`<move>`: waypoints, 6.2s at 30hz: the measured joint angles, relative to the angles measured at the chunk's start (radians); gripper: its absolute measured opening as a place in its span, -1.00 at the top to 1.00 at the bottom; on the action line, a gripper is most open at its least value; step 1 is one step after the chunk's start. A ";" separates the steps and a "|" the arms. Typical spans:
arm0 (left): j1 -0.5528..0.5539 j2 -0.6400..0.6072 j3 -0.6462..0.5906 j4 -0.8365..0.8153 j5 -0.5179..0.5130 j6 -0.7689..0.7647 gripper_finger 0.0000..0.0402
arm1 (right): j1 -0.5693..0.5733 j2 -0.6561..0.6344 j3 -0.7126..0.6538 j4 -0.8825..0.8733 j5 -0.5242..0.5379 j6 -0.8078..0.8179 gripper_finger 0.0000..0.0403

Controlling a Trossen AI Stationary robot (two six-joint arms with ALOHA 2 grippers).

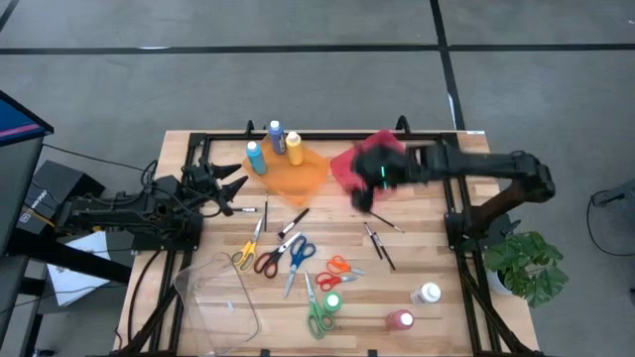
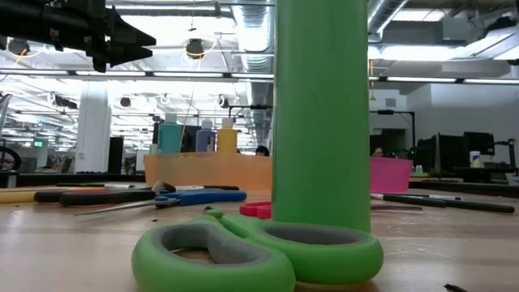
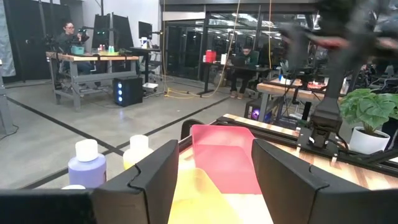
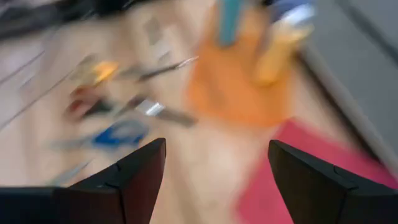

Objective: Pick & Place Paint Supplies
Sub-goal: Put the green paint bottle into the orange bin, then put the white paint bottle into the orange bin

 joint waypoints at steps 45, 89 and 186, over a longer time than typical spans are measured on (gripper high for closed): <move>0.000 0.059 0.000 0.008 0.000 -0.011 0.00 | 0.556 0.345 -0.449 1.172 -0.050 0.040 -0.39; 0.000 0.059 0.000 0.011 0.000 -0.010 0.00 | 0.311 0.206 -0.405 1.022 0.000 -0.105 0.50; -0.002 0.057 0.000 -0.020 0.095 -0.011 0.00 | -0.109 0.259 0.513 -0.200 0.063 -0.157 -0.35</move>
